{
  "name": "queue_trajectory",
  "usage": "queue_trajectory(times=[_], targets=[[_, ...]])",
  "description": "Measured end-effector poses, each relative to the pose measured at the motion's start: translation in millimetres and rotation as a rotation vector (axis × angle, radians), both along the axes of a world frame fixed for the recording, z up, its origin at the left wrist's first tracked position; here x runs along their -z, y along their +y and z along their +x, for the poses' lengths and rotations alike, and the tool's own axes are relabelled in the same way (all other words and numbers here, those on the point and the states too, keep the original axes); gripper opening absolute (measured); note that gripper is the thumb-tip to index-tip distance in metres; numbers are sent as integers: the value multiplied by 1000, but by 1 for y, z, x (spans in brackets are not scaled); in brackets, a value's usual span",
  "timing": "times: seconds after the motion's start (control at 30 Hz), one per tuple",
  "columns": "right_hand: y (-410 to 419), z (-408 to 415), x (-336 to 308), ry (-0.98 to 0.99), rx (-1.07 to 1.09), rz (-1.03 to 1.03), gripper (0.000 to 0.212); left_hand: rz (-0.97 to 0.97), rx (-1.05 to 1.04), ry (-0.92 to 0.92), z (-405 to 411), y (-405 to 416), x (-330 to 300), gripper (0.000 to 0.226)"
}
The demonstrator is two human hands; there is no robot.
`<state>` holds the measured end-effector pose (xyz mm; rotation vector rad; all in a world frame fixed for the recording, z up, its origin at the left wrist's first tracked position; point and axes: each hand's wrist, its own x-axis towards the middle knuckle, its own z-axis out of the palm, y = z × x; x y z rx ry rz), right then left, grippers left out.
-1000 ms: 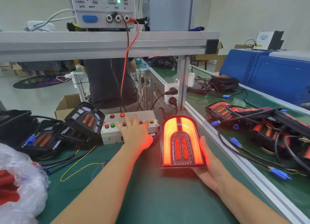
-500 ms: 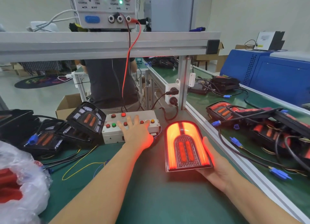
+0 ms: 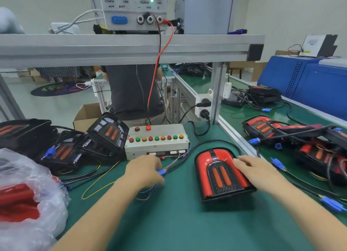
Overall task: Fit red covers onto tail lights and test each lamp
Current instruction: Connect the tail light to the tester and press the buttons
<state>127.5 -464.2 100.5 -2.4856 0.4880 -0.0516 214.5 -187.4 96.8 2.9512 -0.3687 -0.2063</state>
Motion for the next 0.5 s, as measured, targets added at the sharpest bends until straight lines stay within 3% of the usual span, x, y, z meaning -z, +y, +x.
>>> queue_trajectory(times=[0.17,0.23,0.33,0.5], targets=[[11,5,-12,88,-8,-268,46,-58,-61,-106,-3,11,18,19],[23,6,-17,-36,-22,-458,44,-118,-29,-158,-4,15,16,17],[55,12,-17,-311,-238,-508,43,-264,44,-273,-10,19,9,17],[117,36,1,-297,-604,-586,52,-428,198,-366,-25,21,-1,12]])
